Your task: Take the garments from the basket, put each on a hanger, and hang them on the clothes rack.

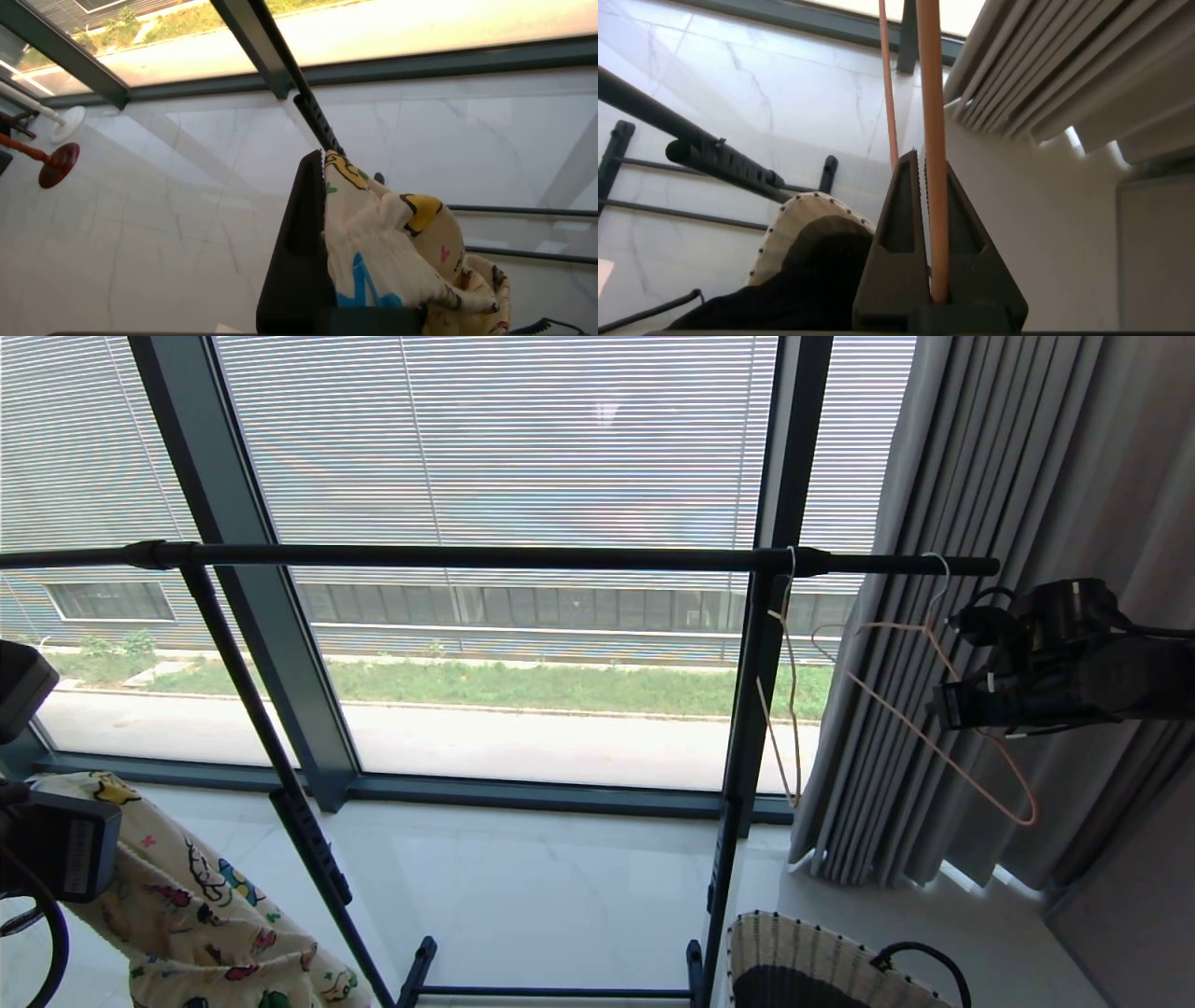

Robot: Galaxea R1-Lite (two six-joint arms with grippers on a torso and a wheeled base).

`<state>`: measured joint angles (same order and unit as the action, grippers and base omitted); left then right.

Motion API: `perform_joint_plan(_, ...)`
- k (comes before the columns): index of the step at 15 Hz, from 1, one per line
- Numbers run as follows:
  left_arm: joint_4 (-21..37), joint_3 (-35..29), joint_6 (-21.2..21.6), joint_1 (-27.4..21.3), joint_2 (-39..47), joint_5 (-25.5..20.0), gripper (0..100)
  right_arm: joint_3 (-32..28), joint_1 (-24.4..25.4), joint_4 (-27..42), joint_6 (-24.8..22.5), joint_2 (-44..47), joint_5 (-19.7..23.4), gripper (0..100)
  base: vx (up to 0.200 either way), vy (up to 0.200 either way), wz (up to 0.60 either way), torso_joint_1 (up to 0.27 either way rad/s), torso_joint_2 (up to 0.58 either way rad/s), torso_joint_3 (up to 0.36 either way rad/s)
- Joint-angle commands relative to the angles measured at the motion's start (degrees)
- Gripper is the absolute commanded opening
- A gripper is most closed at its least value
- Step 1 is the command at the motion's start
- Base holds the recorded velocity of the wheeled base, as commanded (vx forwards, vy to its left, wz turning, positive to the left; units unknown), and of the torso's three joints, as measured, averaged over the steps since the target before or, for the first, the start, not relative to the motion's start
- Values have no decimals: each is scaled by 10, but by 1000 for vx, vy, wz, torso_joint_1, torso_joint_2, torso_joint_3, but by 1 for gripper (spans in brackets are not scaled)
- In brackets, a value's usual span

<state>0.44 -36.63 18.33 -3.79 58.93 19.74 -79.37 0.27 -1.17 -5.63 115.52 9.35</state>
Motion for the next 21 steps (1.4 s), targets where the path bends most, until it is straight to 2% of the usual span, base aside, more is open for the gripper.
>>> perform_joint_plan(1,0,0,-1,0,0,0,0,1,0,-1,1,-14,1,0,0,0,0,0,0,0)
perform_joint_plan(3,0,1,-1,0,0,0,0,20,0,-29,7,-31,1,0,0,0,0,0,0,0)
perform_joint_plan(8,0,1,0,0,0,0,0,151,0,-183,11,-93,1,0,0,0,0,0,0,0)
perform_joint_plan(9,0,1,-1,0,0,0,0,161,0,-199,13,-97,1,0,0,0,0,0,0,0)
perform_joint_plan(10,0,2,-1,0,-3,0,0,201,1,-281,35,-103,1,0,0,0,0,0,0,0)
perform_joint_plan(13,0,22,-1,0,-23,0,0,258,1,-377,58,-115,1,0,0,0,0,0,0,0)
perform_joint_plan(15,0,38,0,0,-40,0,0,261,3,-452,78,-104,1,0,0,0,0,0,0,0)
perform_joint_plan(18,0,44,0,0,-47,0,0,270,3,-458,78,-117,1,0,0,0,0,0,0,0)
perform_joint_plan(21,0,41,1,0,-39,0,0,321,1,-458,77,-163,1,0,0,0,0,0,0,0)
